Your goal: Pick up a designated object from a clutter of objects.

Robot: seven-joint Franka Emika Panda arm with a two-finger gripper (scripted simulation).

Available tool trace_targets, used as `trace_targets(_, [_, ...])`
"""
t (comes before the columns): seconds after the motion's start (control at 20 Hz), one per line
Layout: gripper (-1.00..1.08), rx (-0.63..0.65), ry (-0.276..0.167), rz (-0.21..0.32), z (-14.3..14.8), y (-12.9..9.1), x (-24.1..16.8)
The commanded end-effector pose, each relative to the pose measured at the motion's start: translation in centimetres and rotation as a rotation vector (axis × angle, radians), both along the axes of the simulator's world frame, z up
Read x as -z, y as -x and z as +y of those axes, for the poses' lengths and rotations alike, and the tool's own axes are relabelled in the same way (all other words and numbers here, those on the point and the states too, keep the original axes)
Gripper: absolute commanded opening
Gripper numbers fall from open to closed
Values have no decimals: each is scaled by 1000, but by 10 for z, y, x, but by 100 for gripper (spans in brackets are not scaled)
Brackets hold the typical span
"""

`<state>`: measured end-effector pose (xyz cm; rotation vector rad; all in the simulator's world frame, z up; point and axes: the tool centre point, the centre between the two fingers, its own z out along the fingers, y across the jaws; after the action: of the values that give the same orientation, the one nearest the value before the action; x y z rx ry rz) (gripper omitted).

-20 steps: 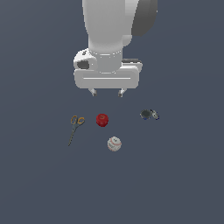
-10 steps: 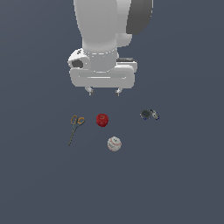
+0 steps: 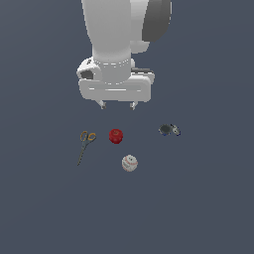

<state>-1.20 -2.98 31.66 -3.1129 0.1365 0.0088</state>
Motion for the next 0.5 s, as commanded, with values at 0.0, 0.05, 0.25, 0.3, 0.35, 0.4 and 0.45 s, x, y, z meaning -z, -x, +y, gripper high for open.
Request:
trace_targets(0.0, [100, 4, 0, 1, -1, 0, 7])
trace_targets(0.05, [100, 7, 1, 1, -2, 0, 11])
trace_targets(0.25, [100, 19, 2, 0, -4, 2, 31])
trace_targets(0.3, [100, 23, 2, 0, -5, 2, 38])
trace_targets(0.35, [100, 27, 3, 0, -6, 3, 44])
trace_targets(0.4, [100, 31, 3, 0, -7, 4, 51])
trace_targets(0.45, [100, 36, 4, 0, -8, 5, 59])
